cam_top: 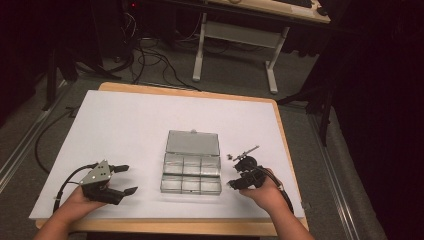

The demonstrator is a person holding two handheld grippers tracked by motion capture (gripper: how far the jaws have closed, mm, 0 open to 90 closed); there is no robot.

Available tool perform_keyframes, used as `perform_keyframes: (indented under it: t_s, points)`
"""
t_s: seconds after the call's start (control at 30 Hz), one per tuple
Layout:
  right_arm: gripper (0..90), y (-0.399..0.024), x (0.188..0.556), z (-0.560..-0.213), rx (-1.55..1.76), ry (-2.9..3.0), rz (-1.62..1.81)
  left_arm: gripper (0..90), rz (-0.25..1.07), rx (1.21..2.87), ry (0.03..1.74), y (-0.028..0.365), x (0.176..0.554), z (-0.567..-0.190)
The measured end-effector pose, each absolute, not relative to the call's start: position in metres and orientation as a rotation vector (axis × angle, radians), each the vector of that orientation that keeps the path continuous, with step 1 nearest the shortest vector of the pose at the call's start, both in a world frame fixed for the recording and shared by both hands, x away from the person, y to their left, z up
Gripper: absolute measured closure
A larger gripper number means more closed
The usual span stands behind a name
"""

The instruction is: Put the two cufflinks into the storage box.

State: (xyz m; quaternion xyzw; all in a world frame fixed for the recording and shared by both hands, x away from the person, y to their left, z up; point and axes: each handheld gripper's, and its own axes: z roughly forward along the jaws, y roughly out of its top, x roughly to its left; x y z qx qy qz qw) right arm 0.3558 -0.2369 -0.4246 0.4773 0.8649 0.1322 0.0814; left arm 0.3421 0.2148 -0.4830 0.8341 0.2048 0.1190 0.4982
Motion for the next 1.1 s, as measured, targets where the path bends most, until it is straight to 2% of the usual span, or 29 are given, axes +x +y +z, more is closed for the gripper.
perform_keyframes:
  t_s: [0.53,0.7,1.1]
  points:
    - [55.0,-0.22,0.364,-0.43,1.412,2.658,0.326,19.6,0.288,2.021,0.492,0.215,0.342,-0.483]
    - [64.0,-0.214,0.369,-0.433,1.396,2.695,0.299,19.6,0.289,2.024,0.489,0.214,0.342,-0.483]
    - [71.7,-0.206,0.375,-0.44,1.376,2.724,0.227,19.6,0.291,2.025,0.486,0.214,0.342,-0.483]
